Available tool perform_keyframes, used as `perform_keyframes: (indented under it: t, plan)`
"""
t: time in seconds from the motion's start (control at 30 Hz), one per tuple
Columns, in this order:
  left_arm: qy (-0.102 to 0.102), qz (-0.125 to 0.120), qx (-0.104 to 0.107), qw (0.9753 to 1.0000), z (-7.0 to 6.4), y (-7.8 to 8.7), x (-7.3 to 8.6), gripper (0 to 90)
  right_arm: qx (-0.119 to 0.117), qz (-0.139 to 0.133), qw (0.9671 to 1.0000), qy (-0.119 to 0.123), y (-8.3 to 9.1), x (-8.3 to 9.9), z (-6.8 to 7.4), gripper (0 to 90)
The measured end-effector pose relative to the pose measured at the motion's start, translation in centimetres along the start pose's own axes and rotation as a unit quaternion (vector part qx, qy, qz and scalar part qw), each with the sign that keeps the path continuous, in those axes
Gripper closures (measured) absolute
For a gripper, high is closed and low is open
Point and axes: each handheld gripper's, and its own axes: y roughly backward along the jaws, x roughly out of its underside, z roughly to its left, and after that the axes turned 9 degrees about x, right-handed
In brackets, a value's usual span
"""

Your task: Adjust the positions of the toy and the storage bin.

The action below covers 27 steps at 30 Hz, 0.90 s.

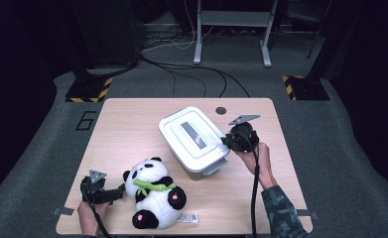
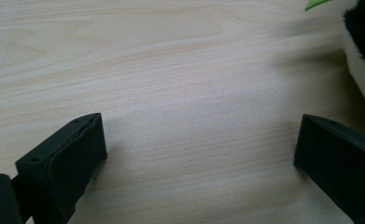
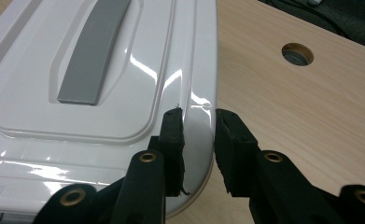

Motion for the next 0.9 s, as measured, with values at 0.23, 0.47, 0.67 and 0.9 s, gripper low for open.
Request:
perform_keyframes:
  t: [0.23, 0.47, 0.67, 0.9]
  plan:
    - [0.0, 0.0, 0.0, 1.0, 0.0, 0.0, 0.0, 2.0, -0.009, 0.002, 0.9999, -0.012, -0.1, 0.0, -0.1, 49.6]
    - [0.0, 0.0, 0.0, 1.0, 0.0, 0.0, 0.0, 2.1, -0.009, -0.022, 0.9992, -0.034, 0.4, -0.1, -0.5, 19.8]
    - [0.0, 0.0, 0.0, 1.0, 0.0, 0.0, 0.0, 2.0, -0.01, -0.028, 0.9991, -0.031, 0.9, -0.6, -0.2, 13.4]
    - [0.0, 0.0, 0.0, 1.0, 0.0, 0.0, 0.0, 2.0, -0.016, -0.025, 0.9994, -0.017, 0.7, -1.6, 1.0, 12.6]
